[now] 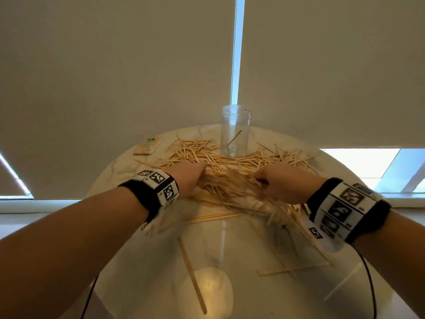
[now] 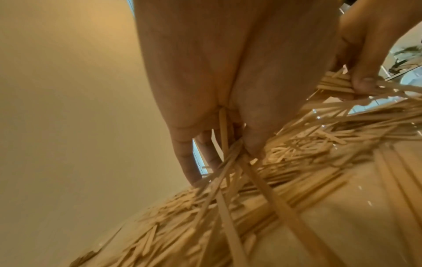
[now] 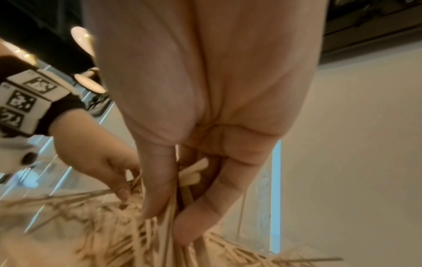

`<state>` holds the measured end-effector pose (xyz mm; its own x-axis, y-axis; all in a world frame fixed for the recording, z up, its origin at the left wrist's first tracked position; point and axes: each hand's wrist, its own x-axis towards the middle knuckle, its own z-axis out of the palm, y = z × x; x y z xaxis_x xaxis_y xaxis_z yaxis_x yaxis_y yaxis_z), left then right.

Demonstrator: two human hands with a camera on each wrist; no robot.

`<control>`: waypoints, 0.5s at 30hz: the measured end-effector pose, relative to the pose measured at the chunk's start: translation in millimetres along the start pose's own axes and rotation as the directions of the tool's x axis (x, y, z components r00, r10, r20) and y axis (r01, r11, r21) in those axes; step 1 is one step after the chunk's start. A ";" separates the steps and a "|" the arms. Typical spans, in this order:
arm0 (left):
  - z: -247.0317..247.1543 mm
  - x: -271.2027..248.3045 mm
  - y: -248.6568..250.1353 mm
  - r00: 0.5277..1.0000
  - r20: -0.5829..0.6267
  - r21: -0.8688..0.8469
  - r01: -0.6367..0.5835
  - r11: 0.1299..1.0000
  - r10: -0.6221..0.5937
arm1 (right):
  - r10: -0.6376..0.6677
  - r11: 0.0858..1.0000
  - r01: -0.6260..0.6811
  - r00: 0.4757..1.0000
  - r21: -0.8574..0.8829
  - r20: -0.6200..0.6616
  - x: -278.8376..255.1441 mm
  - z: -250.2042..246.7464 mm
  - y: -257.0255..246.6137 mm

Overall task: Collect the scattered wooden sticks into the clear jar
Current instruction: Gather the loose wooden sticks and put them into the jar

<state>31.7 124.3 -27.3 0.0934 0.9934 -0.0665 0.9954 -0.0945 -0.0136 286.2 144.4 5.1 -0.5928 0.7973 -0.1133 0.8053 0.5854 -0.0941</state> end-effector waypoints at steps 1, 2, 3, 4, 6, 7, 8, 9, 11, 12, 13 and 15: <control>-3.6 2.9 -0.2 1.000 -0.021 -0.027 0.009 1.000 -0.010 | 0.010 0.999 -0.009 1.000 0.040 -0.029 1.0 -4.3 5.5; -7.7 5.3 -0.3 0.999 -0.045 -0.055 0.014 0.998 -0.017 | 0.027 0.995 -0.021 0.998 0.095 -0.057 2.1 -8.7 10.6; -11.5 8.1 -0.2 0.998 -0.060 -0.079 0.023 0.997 -0.028 | 0.047 0.984 -0.032 0.995 0.173 -0.086 2.5 -12.5 14.9; -15.9 10.2 0.2 0.997 -0.071 -0.102 0.030 0.994 -0.038 | 0.070 0.965 -0.037 0.991 0.260 -0.118 2.8 -15.3 18.1; -24.7 12.6 1.7 0.994 -0.093 -0.164 0.046 0.985 -0.062 | 0.107 0.914 -0.026 0.978 0.405 -0.178 3.8 -17.3 23.0; -29.1 12.5 2.3 0.991 -0.112 -0.207 0.054 0.977 -0.078 | 0.119 0.892 -0.016 0.972 0.453 -0.201 4.9 -17.3 24.9; -32.6 11.6 2.7 0.986 -0.129 -0.250 0.067 0.966 -0.102 | 0.127 0.874 -0.005 0.967 0.485 -0.220 6.2 -16.9 26.1; -36.4 11.3 2.2 0.981 -0.144 -0.295 0.082 0.952 -0.129 | 0.134 0.857 0.007 0.963 0.515 -0.236 8.1 -18.0 26.7; -38.7 10.7 -0.1 0.970 -0.166 -0.429 0.092 0.898 -0.179 | 0.141 0.826 0.026 0.958 0.564 -0.251 12.2 -18.9 24.6; -39.4 9.8 -1.1 0.963 -0.179 -0.524 0.081 0.848 -0.202 | 0.143 0.814 0.040 0.953 0.579 -0.267 14.4 -19.8 22.4; -40.2 8.7 -1.2 0.956 -0.188 -0.618 0.063 0.784 -0.224 | 0.146 0.798 0.058 0.947 0.600 -0.285 16.3 -21.4 18.9; -42.1 4.3 0.4 0.940 -0.217 -0.756 0.008 0.655 -0.262 | 0.140 0.763 0.104 0.937 0.638 -0.320 20.0 -25.9 9.3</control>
<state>33.3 131.2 14.4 -0.1687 0.9730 0.1577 0.6675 -0.0050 0.7446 282.0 169.6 27.6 -0.4396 0.8762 0.1976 0.5473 0.4357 -0.7146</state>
